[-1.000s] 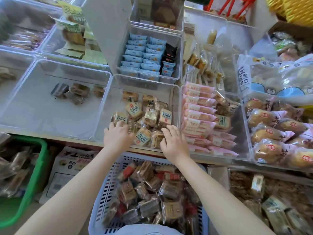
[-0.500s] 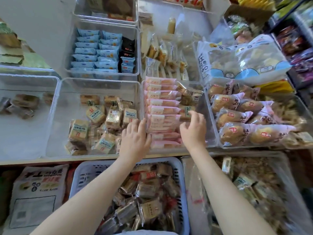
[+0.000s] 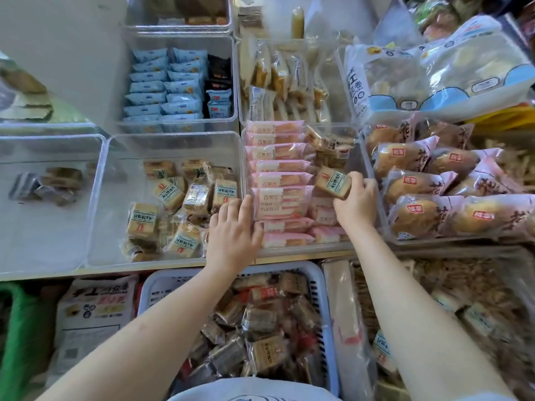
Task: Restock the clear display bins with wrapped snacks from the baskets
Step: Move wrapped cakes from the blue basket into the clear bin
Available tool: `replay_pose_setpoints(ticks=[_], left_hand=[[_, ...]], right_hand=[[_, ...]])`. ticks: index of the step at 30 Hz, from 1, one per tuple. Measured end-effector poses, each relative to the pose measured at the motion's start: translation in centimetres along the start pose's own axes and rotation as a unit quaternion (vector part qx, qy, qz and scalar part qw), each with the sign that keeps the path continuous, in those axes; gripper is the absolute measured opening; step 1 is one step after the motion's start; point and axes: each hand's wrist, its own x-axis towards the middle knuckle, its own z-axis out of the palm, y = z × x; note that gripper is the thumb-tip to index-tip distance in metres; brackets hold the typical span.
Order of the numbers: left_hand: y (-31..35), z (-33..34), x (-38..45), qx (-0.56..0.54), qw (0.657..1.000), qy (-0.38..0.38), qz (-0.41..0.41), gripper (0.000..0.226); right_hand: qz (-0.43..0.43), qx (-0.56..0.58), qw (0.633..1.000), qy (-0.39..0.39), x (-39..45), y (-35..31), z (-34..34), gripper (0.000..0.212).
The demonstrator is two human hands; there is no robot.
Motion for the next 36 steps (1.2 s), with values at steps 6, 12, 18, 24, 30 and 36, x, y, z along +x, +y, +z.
replay_pose_setpoints(ticks=[6, 12, 18, 24, 30, 36], left_hand=[[-0.2, -0.8, -0.5, -0.068, 0.997, 0.011, 0.025, 0.08], [-2.6, -4.7, -2.4, -0.092, 0.98, 0.065, 0.167, 0.069], [-9.2, -8.1, -3.9, -0.119, 0.991, 0.037, 0.045, 0.051], [-14.8, -8.8, -1.5, -0.17, 0.966, 0.143, -0.135, 0.041], [-16.4, -7.1, 0.5, -0.183, 0.963, 0.117, -0.16, 0.02], [-15.3, -5.9, -0.2, -0.062, 0.983, -0.001, -0.17, 0.048]], right_hand=[[0.017, 0.204, 0.978, -0.028, -6.8, -3.0, -4.7, 0.052], [-0.133, 0.108, 0.922, -0.348, -10.2, -10.6, -5.0, 0.062], [-0.194, 0.139, 0.912, -0.334, -11.2, -15.5, 0.3, 0.071], [-0.243, -0.075, 0.951, -0.177, -13.4, -14.3, 7.2, 0.053], [-0.248, -0.051, 0.962, -0.105, -13.9, -13.9, 8.2, 0.06], [-0.256, -0.053, 0.956, -0.132, -13.8, -13.8, 8.3, 0.055]])
